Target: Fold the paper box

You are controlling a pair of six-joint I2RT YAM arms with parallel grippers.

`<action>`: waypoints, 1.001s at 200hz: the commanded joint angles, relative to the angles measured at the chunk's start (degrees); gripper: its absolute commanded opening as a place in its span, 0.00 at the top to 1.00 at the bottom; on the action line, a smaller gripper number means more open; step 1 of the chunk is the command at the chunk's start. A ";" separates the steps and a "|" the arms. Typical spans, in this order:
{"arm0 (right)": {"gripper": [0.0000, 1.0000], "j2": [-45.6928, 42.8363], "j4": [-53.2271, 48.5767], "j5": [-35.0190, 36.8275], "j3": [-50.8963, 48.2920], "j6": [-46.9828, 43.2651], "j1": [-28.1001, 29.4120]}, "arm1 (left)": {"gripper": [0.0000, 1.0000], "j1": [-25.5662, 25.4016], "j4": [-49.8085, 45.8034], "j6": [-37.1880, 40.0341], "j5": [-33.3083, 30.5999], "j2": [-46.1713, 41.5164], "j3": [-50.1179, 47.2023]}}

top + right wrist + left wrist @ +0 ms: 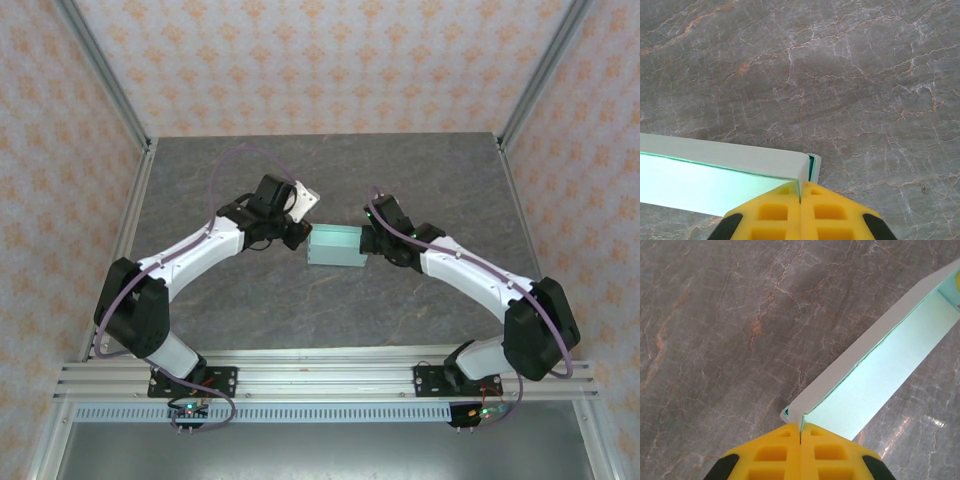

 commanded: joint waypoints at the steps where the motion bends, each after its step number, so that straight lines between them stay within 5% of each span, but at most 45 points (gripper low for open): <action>1: 1.00 -0.87 -0.84 1.68 1.15 2.32 1.37 | 1.00 -1.88 1.26 -8.22 -1.30 0.96 2.32; 73: 1.00 -2.92 1.60 4.38 -1.67 6.91 1.91 | 1.00 -4.18 6.63 -26.60 -6.42 1.97 1.35; 200: 1.00 -2.51 1.93 5.24 -1.45 6.65 2.06 | 1.00 -4.81 10.83 -33.07 -11.01 1.40 -2.95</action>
